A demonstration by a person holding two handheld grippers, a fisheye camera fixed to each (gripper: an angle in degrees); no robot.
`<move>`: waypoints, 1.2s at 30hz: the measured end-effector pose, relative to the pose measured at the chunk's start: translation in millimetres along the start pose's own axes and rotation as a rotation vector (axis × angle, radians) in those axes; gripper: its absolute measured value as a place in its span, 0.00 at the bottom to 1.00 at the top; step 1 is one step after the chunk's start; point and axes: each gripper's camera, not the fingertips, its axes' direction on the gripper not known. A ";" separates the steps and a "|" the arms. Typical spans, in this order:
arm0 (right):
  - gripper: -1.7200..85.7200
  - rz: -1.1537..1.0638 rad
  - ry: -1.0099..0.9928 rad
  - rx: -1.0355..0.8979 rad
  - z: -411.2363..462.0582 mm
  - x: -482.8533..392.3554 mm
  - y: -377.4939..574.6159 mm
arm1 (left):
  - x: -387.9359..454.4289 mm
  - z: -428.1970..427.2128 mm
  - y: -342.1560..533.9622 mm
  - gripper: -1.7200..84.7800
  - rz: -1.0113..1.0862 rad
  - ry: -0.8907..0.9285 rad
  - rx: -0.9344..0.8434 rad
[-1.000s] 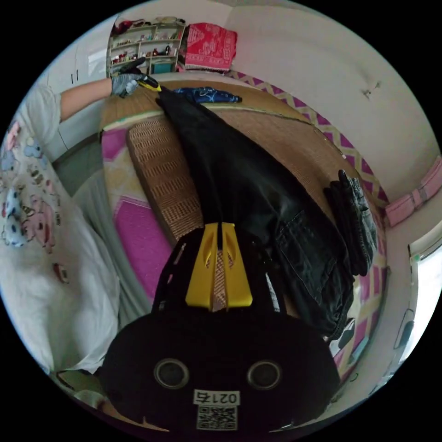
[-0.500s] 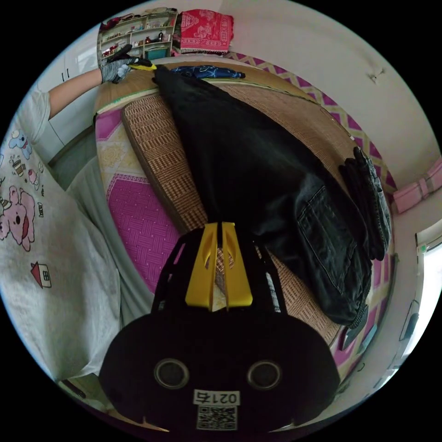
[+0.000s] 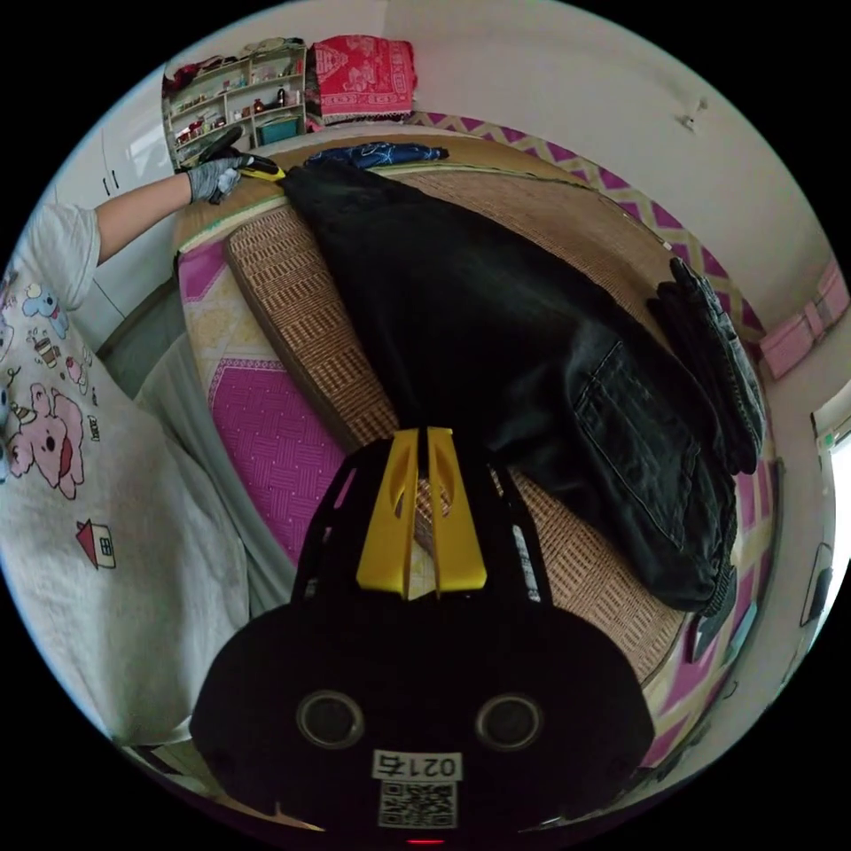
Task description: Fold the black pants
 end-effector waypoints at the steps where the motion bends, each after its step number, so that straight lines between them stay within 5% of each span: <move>1: 0.06 -0.025 -0.043 -0.023 -5.8 4.7 -6.6 | -2.6 2.8 3.5 0.01 -0.019 0.022 0.004; 4: 0.11 -0.047 -0.150 0.101 -43.8 36.0 -37.8 | -0.2 7.6 10.5 0.01 -0.006 0.033 0.000; 9: 0.11 -0.206 -0.022 0.178 -28.8 83.4 -135.1 | 35.4 -31.8 36.2 0.02 0.119 0.019 0.309; 17: 0.10 -0.302 -0.156 0.049 72.9 176.7 -260.1 | 178.6 103.6 43.2 0.10 0.798 -0.087 -0.036; 29: 0.01 -0.356 -0.270 0.009 113.8 211.9 -280.4 | 224.8 254.9 61.9 0.08 1.032 -0.078 -0.370; 36: 0.01 -0.375 -0.224 0.064 95.9 222.6 -280.7 | 236.9 242.7 67.0 0.01 1.100 -0.071 -0.301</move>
